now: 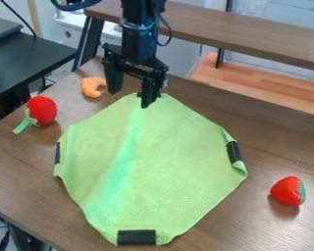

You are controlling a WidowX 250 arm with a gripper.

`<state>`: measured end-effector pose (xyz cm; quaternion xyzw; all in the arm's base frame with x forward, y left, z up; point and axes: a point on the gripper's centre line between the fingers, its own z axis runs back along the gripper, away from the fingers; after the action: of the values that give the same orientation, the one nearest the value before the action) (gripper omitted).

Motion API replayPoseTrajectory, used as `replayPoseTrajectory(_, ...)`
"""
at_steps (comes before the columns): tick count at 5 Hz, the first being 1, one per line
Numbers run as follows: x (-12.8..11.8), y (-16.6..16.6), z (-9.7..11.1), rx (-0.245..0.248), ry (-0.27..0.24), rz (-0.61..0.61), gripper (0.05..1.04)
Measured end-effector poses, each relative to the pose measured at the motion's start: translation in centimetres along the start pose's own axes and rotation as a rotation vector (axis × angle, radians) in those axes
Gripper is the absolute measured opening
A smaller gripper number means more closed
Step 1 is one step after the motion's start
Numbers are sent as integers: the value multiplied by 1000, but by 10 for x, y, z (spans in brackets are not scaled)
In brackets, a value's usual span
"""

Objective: Fold the cloth from top right to bottom left

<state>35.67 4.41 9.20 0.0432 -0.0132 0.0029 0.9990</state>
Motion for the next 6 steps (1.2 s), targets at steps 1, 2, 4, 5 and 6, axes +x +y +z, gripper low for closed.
replayPoseTrajectory(1,-1,-3,-14,-4,38,2,999)
replayPoseTrajectory(2,12,-27,-37,14,79,31,999)
replayPoseTrajectory(4,47,-85,-51,22,-10,117,999)
replayPoseTrajectory(5,57,-113,-44,-20,-80,139,999)
replayPoseTrajectory(6,64,-128,-41,-9,-152,195,999)
